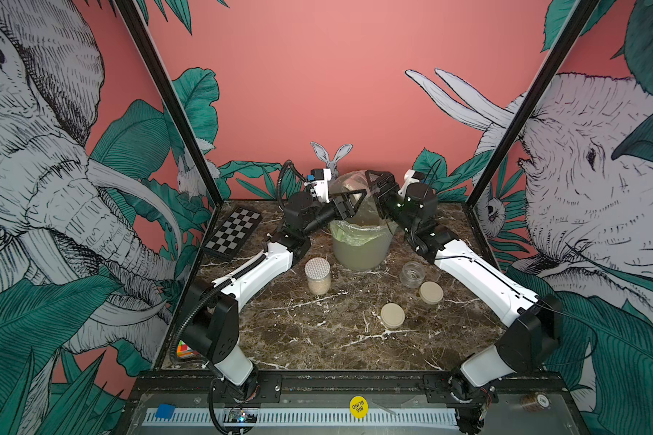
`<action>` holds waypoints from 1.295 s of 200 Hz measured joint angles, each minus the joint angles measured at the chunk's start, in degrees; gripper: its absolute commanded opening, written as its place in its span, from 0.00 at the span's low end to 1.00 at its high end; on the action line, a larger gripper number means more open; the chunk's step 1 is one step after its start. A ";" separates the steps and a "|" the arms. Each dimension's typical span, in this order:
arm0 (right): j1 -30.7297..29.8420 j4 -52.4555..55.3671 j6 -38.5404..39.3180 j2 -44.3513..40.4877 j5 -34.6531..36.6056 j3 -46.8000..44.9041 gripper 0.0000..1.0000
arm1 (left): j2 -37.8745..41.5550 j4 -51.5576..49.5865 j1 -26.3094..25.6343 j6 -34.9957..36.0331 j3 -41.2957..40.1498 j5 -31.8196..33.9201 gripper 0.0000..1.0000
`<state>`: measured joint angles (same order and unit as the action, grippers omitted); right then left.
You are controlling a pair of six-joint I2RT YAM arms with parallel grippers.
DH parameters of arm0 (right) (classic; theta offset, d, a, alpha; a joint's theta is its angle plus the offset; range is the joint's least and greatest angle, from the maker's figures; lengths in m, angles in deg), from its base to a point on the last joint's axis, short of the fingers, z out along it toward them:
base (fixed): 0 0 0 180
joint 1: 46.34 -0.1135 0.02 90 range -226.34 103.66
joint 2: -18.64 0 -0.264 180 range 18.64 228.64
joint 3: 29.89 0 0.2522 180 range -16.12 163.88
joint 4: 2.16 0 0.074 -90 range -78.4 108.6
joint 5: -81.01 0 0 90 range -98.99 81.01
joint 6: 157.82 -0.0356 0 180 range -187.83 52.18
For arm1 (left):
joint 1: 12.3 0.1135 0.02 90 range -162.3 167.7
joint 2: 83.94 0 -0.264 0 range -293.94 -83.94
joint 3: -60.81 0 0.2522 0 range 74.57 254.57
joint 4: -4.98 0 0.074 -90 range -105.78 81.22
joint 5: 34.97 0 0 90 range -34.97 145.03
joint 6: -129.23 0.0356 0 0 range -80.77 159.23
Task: Empty moldy rice from jars
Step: Pour the moldy rice from the jar into the trash bin.
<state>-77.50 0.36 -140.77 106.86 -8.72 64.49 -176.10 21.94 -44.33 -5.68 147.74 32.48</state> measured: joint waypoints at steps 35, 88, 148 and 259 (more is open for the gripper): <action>0.72 0.11 0.46 -0.02 -0.11 0.00 0.98 | -0.55 -1.05 0.20 0.39 0.22 -0.09 0.00; 2.91 3.96 1.53 -0.74 -2.91 0.22 0.98 | -0.90 -4.74 0.63 1.99 2.54 -0.48 0.00; 7.43 12.83 5.95 1.53 -12.87 8.59 0.95 | -0.90 -13.77 1.16 5.55 7.30 -0.87 0.00; 9.86 25.59 23.02 9.55 -21.35 20.92 0.93 | -4.39 -28.02 2.56 10.25 16.33 -3.98 0.00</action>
<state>-67.64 25.95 -117.76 116.41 -30.07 85.41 -180.49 -6.08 -41.77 4.57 164.06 28.50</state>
